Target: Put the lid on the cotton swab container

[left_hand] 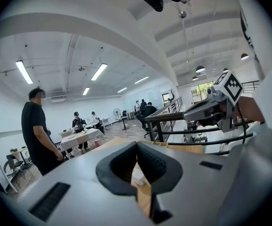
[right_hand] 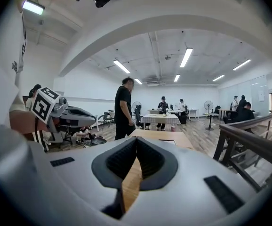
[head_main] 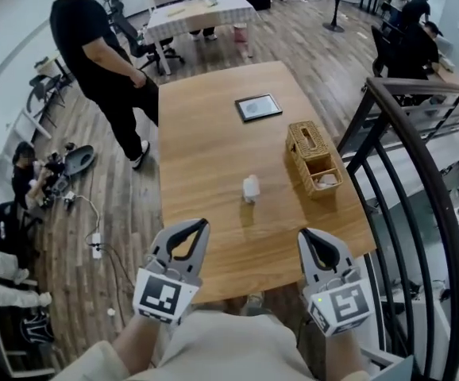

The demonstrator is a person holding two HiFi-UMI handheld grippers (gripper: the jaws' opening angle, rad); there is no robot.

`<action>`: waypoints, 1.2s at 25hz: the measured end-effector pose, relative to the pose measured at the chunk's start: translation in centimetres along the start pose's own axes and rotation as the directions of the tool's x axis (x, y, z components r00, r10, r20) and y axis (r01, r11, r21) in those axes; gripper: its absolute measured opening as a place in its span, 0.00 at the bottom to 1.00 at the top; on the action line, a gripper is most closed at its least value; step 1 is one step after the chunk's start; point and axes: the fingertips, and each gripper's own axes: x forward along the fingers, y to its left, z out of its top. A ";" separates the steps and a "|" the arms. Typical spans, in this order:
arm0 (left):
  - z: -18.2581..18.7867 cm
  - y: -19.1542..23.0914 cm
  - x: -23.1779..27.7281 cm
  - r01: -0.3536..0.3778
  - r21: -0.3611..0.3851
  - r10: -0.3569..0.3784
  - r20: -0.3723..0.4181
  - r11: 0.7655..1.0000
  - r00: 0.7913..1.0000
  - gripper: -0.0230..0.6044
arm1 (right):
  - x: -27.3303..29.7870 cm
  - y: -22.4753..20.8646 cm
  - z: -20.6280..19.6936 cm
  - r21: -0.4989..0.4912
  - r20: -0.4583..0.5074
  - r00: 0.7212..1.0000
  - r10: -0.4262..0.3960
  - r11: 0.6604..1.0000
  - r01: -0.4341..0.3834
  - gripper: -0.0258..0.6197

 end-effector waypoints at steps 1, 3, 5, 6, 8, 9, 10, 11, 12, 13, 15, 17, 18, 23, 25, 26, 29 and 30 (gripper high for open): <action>0.3 -0.4 0.3 0.001 0.007 -0.001 0.001 1.000 1.000 0.07 | -0.1 -0.5 0.0 0.001 0.005 1.000 0.000 1.000 0.000 0.08; 0.8 -0.8 0.6 0.000 0.020 0.000 0.005 1.000 1.000 0.07 | -0.2 -1.0 0.0 0.014 0.012 1.000 0.001 1.000 -0.001 0.08; 1.3 -0.9 0.7 -0.006 0.019 0.006 0.008 1.000 1.000 0.07 | -0.3 -1.5 0.0 0.022 0.014 1.000 0.001 1.000 -0.001 0.08; 1.6 -0.9 0.9 -0.008 0.018 0.008 0.010 1.000 1.000 0.07 | -0.3 -1.8 0.0 0.023 0.014 1.000 0.000 1.000 0.000 0.08; 2.0 -0.8 1.4 -0.007 0.024 0.006 0.020 1.000 1.000 0.07 | -0.1 -2.2 0.0 0.019 0.012 1.000 -0.001 1.000 0.001 0.08; 2.0 -0.8 1.5 -0.007 0.025 0.006 0.025 1.000 1.000 0.07 | 0.0 -2.3 -0.1 0.018 0.010 1.000 -0.001 1.000 0.001 0.08; 2.0 -0.7 1.7 -0.007 0.025 0.006 0.028 1.000 1.000 0.07 | 0.2 -2.3 -0.2 0.019 0.008 1.000 0.000 1.000 0.000 0.08; 1.9 -0.6 1.7 -0.008 0.024 0.007 0.028 1.000 1.000 0.07 | 0.3 -2.4 -0.3 0.022 0.007 1.000 -0.001 1.000 0.001 0.08; 1.7 -0.5 1.8 -0.009 0.021 0.008 0.027 1.000 1.000 0.07 | 0.5 -2.4 -0.3 0.026 0.007 1.000 -0.004 1.000 0.004 0.08; 1.6 -0.4 1.8 -0.010 0.015 0.010 0.026 1.000 1.000 0.07 | 0.6 -2.5 -0.3 0.031 0.008 1.000 -0.009 0.999 0.008 0.08; 1.4 0.0 1.7 -0.014 -0.006 0.014 0.027 1.000 1.000 0.07 | 1.0 -2.7 -0.2 0.039 0.011 1.000 -0.013 0.999 0.013 0.08; 1.1 0.7 1.7 -0.016 -0.017 0.017 0.029 1.000 0.999 0.07 | 1.8 -2.6 0.1 0.042 0.014 1.000 -0.016 0.999 0.015 0.08; 1.0 1.1 1.7 -0.018 -0.018 0.018 0.030 1.000 0.999 0.07 | 2.4 -2.6 0.2 0.040 0.017 1.000 -0.018 0.999 0.018 0.08; 0.5 3.2 2.7 -0.035 -0.028 0.036 0.041 0.999 0.999 0.07 | 5.6 -3.5 0.9 0.014 0.017 1.000 -0.017 1.000 0.017 0.08; 0.4 4.3 3.5 -0.043 -0.029 0.044 0.045 0.999 0.998 0.07 | 7.2 -3.7 1.5 -0.004 0.015 1.000 -0.008 1.000 0.008 0.08; 0.3 4.8 4.0 -0.045 -0.028 0.046 0.047 0.999 0.998 0.07 | 8.0 -3.8 1.7 -0.014 0.012 1.000 -0.005 1.000 0.005 0.08; -0.7 6.4 5.5 -0.050 -0.035 0.052 0.045 0.998 0.998 0.07 | 10.6 -4.3 1.5 -0.026 -0.009 1.000 -0.006 1.000 0.006 0.08; -1.7 6.9 6.0 -0.054 -0.046 0.055 0.031 0.997 0.998 0.07 | 11.6 -4.6 1.1 -0.026 -0.022 1.000 -0.008 1.000 0.008 0.08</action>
